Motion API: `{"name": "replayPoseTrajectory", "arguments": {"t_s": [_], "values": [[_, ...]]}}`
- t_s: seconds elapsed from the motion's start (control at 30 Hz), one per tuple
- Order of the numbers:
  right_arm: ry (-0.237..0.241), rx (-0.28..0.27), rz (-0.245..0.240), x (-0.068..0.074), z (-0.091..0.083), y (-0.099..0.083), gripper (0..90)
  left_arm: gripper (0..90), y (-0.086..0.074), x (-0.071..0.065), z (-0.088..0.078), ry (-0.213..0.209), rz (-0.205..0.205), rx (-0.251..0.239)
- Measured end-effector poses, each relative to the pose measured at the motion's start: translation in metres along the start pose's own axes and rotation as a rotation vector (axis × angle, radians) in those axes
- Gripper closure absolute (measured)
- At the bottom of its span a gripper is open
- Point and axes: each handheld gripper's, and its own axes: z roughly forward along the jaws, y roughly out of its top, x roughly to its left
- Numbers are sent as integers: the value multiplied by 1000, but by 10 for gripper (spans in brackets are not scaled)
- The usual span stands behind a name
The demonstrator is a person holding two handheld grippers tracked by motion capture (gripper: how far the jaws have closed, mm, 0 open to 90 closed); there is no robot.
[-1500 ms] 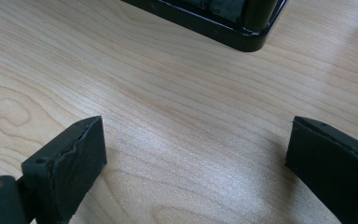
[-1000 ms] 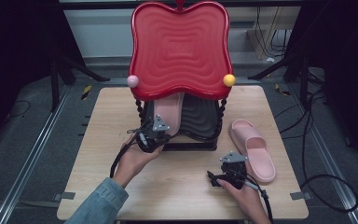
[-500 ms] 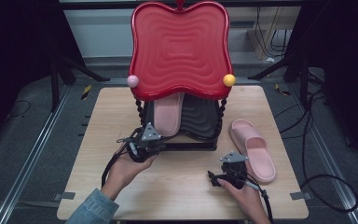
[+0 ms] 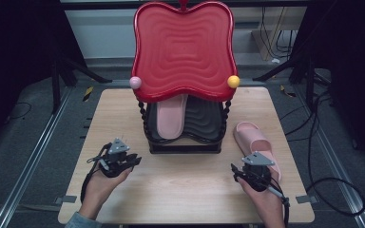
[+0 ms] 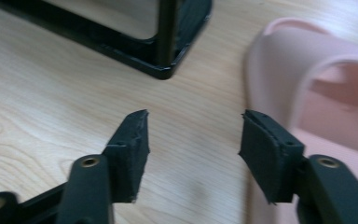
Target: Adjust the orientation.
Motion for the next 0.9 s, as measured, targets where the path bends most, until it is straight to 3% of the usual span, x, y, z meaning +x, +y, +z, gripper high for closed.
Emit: {"name": "replayPoseTrajectory", "arguments": {"t_s": [0.07,0.17,0.3,0.6,0.9], "values": [[-17,-8,16,-7,-5,-1,484,712,-10,9,-2,44,-26,-3],[-41,-19,48,-17,-10,-3,547,687,-27,23,-4,61,-99,-23],[-53,-16,76,-28,-7,-4,599,633,-39,35,-7,112,-129,-12],[-80,30,105,-53,16,10,630,470,-52,44,-6,176,-119,29],[-133,42,110,-79,6,8,709,431,-54,45,-7,180,-125,28]]}}
